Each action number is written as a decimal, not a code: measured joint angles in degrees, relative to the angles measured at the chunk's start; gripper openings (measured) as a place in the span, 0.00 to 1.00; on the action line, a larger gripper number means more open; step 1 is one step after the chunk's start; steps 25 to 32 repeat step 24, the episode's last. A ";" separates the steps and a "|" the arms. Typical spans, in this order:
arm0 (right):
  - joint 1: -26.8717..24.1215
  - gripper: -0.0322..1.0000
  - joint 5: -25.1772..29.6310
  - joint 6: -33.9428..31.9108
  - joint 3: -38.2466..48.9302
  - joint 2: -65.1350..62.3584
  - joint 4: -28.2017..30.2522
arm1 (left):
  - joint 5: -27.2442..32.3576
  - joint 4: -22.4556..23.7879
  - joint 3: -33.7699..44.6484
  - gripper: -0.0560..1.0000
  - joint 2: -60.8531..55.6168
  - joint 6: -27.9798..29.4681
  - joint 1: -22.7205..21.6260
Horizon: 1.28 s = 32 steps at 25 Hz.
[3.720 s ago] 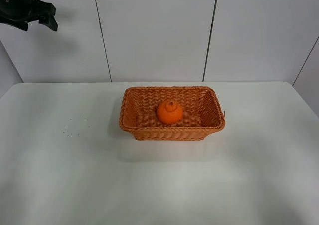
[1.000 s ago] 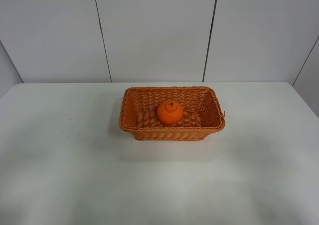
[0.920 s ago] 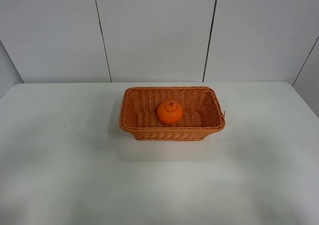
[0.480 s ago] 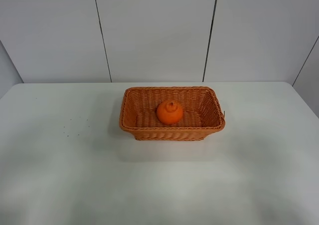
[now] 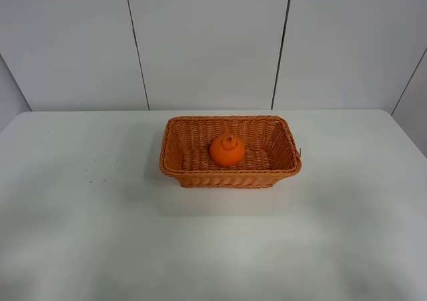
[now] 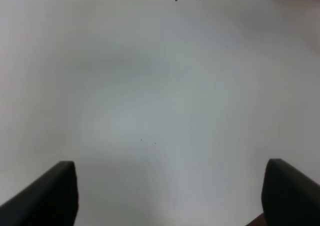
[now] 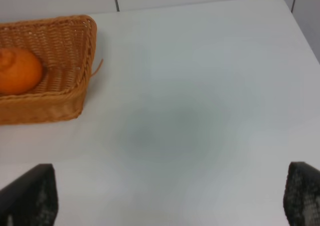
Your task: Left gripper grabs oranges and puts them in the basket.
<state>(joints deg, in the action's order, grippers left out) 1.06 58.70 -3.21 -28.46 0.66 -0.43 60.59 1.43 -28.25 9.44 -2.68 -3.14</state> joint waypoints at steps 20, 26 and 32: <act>0.00 0.70 0.00 0.00 0.00 0.00 0.00 | -0.07 0.00 0.00 0.86 -9.65 0.50 0.00; 0.00 0.70 0.00 0.00 0.00 0.00 0.00 | -0.07 0.00 0.00 0.86 -9.65 0.50 0.00; 0.00 0.70 0.00 0.00 0.00 0.00 0.00 | -0.07 0.00 0.00 0.86 -9.65 0.50 0.00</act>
